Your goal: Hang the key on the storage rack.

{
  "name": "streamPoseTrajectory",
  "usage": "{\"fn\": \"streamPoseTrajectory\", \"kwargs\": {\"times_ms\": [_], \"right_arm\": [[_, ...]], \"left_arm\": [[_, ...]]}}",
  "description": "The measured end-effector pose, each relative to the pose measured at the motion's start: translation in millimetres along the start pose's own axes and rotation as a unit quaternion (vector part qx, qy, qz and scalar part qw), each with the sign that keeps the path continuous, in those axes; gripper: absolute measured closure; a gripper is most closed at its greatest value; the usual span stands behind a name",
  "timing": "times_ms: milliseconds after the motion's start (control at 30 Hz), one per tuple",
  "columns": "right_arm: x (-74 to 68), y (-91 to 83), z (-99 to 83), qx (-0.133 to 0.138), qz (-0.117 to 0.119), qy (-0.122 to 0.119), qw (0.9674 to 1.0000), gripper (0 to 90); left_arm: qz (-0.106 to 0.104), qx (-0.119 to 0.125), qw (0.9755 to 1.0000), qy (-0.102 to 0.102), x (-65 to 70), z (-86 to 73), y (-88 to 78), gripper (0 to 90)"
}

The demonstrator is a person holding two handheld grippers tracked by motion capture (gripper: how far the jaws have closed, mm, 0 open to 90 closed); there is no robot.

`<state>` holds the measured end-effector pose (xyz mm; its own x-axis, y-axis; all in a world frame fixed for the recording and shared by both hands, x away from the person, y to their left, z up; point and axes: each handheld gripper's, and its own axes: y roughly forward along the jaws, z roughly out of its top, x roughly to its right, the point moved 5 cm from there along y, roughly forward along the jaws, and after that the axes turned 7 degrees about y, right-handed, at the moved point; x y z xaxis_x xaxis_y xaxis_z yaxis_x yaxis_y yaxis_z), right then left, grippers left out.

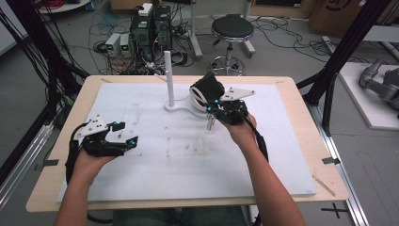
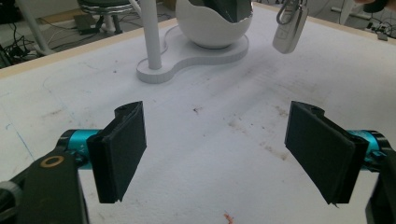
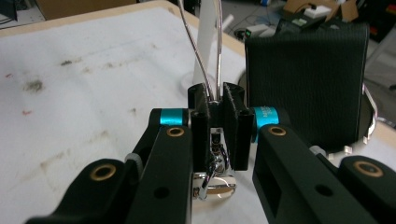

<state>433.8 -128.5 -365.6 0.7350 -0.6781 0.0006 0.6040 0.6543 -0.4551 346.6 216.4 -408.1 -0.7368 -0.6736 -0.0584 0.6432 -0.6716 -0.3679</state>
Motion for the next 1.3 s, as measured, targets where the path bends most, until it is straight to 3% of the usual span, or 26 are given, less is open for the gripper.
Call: {"fn": "streamPoseTrajectory", "kwargs": {"times_ms": [333, 700, 900, 1100, 1300], "right_arm": [[-11.1, 12.2, 41.1, 0.025, -0.004, -0.02, 0.9995, 82.8], [-19.4, 27.6, 68.2, 0.033, -0.001, -0.036, 0.9988, 82.8], [-24.8, 43.1, 79.8, 0.025, -0.006, -0.053, 0.9983, 82.8], [-24.6, 66.8, 80.4, -0.008, -0.023, -0.067, 0.9974, 82.8], [-20.9, 78.5, 76.7, -0.02, -0.03, -0.058, 0.9976, 82.8]], "left_arm": [[0.0, 0.006, 1.0, 0.006, -0.1, 3.9, -3.6, 20.6], [-0.002, 0.006, 0.9999, 0.009, 2.6, 6.7, -2.0, 20.6], [0.0, 0.005, 1.0, 0.009, 1.1, 5.6, -4.0, 20.6], [0.003, 0.004, 1.0, 0.007, 0.3, 4.8, -5.8, 20.6], [0.005, 0.004, 1.0, 0.005, -1.8, 2.9, -7.8, 20.6]]}}
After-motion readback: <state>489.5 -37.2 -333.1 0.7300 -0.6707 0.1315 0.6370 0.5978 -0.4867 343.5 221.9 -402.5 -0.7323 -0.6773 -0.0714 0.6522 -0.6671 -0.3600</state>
